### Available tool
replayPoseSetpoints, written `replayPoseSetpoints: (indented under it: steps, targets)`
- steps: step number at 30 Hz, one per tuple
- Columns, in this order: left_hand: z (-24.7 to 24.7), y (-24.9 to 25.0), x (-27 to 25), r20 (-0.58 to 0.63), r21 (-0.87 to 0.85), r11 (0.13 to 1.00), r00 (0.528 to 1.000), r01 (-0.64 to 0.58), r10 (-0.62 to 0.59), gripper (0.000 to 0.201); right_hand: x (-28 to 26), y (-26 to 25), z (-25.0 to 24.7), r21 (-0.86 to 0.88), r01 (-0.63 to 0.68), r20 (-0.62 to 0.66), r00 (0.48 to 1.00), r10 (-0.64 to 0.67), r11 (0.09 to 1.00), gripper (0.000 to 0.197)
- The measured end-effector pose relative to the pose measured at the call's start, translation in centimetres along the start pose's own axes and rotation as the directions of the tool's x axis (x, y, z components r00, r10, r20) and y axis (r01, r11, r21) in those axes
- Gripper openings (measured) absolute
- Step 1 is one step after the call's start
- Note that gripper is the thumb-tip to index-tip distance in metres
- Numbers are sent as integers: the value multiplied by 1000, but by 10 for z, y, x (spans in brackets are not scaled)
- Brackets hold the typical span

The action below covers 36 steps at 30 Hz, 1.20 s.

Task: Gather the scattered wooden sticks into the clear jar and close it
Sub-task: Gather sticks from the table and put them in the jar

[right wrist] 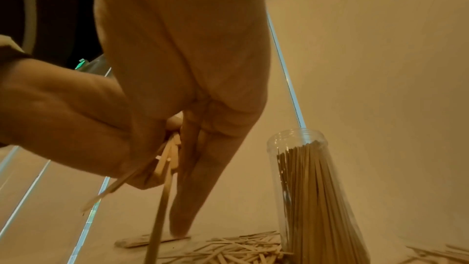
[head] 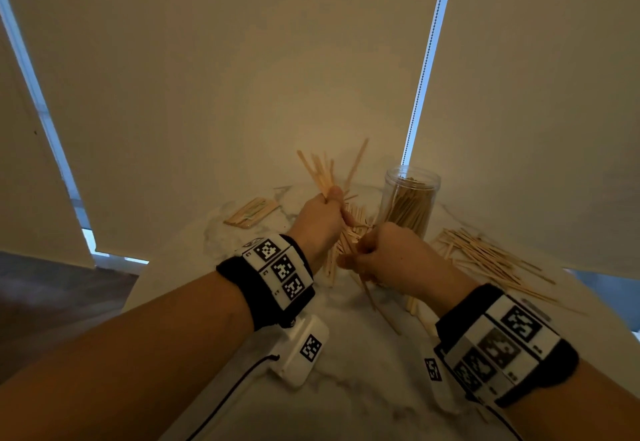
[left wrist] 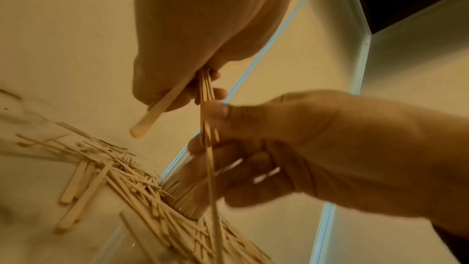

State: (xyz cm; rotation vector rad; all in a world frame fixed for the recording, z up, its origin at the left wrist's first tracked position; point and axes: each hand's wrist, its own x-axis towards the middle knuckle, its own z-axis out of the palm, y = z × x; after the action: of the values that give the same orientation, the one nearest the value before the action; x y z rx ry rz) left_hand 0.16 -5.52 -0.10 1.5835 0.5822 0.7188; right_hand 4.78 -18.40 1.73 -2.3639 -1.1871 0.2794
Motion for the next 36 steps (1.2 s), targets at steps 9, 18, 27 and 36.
replayPoseSetpoints:
  steps: [9,18,27,36]
  targets:
    - [-1,4,1,47,-159,987,999,-6,14,30,-5,-15,-15,416,-35,48,999,17,909,20]
    - [1,6,-36,346,105,987,935,-122,78,53,12,-33,-48,161,159,-584,811,-36,974,36]
    - [-1,6,-17,334,218,943,927,-251,169,43,28,-11,-36,240,84,-328,945,0,967,37]
    - [-13,-26,65,219,926,356,947,-126,-234,60,59,85,-23,-604,-312,14,916,402,733,44]
